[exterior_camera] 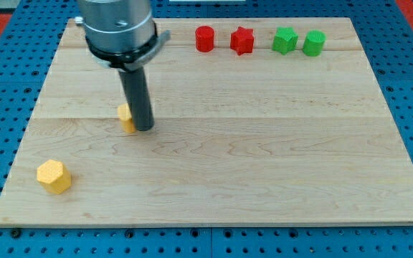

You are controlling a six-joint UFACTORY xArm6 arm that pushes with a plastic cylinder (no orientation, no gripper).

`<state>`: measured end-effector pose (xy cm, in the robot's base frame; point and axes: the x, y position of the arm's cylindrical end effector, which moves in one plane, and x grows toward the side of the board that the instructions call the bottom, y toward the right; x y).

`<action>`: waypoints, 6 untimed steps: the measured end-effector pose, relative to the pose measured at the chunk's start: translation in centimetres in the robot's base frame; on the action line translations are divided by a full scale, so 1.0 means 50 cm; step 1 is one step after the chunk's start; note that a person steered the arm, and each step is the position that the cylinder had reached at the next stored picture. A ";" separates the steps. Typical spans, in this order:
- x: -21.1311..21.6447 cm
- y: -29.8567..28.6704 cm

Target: Slide the yellow heart to the center left

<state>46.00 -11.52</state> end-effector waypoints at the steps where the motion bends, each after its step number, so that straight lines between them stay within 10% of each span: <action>1: -0.026 -0.103; 2: -0.137 -0.100; 6: -0.103 -0.188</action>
